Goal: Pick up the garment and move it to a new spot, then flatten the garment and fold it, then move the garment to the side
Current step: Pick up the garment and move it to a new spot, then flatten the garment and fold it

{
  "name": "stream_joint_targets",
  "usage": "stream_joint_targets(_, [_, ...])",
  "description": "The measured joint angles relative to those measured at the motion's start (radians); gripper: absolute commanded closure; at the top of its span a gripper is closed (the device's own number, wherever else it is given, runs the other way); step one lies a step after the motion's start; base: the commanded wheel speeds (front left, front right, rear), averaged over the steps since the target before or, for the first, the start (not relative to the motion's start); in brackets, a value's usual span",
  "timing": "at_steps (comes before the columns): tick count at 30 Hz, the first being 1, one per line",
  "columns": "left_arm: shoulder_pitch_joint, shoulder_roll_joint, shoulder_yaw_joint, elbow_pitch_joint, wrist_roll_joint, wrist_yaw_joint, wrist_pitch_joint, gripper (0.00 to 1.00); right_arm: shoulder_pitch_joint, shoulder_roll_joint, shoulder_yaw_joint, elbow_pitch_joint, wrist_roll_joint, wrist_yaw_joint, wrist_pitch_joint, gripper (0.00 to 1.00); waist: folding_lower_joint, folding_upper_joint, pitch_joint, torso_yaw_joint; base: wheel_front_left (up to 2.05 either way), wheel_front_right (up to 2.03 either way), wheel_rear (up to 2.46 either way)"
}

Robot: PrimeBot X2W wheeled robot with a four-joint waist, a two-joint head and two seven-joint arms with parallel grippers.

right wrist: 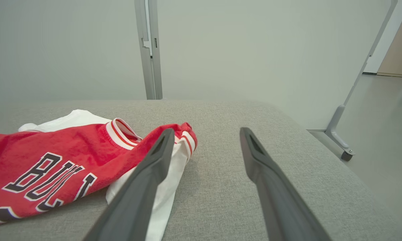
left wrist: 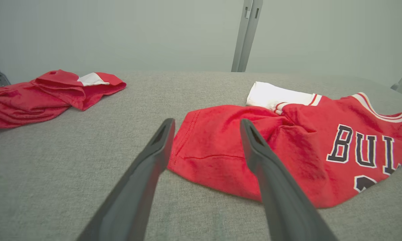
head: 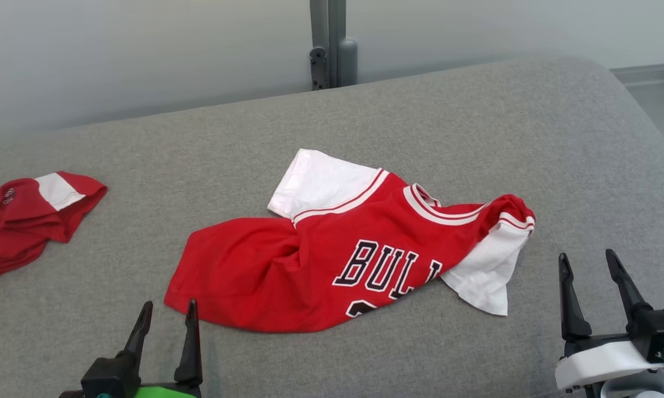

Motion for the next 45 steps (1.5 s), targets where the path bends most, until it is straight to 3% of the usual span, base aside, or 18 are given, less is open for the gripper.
stream_joint_targets(11, [0.075,-0.122,0.223,-0.015,0.139,-0.138,0.0,0.0,0.007,0.007,0.031,0.056,-0.012,0.0,0.0,0.0,0.0,0.0,-0.062,0.036,0.0,0.0,0.0])
stream_joint_targets(24, [0.061,-0.159,0.248,0.014,0.185,-0.195,0.0,0.0,-0.006,0.007,0.063,0.063,-0.01,0.0,0.0,0.0,0.0,0.0,-0.065,0.022,0.0,0.0,0.0])
stream_joint_targets(31, [-0.07,-0.146,0.206,0.269,0.183,-0.201,0.0,0.0,-0.033,0.004,0.089,0.057,-0.005,0.0,0.0,0.0,0.0,0.0,-0.038,-0.009,0.0,0.0,0.0])
stream_joint_targets(38, [-0.242,-0.118,0.243,0.504,0.153,-0.182,0.018,0.0,-0.05,0.007,0.089,0.053,0.003,0.0,0.0,0.0,0.0,0.0,0.01,-0.049,0.0,0.0,0.0])
stream_joint_targets(45, [-0.322,-0.085,0.251,0.644,0.129,-0.183,0.055,0.03,-0.053,0.014,0.088,0.051,0.006,0.0,0.0,0.0,0.0,0.0,0.045,-0.084,0.0,0.0,0.0])
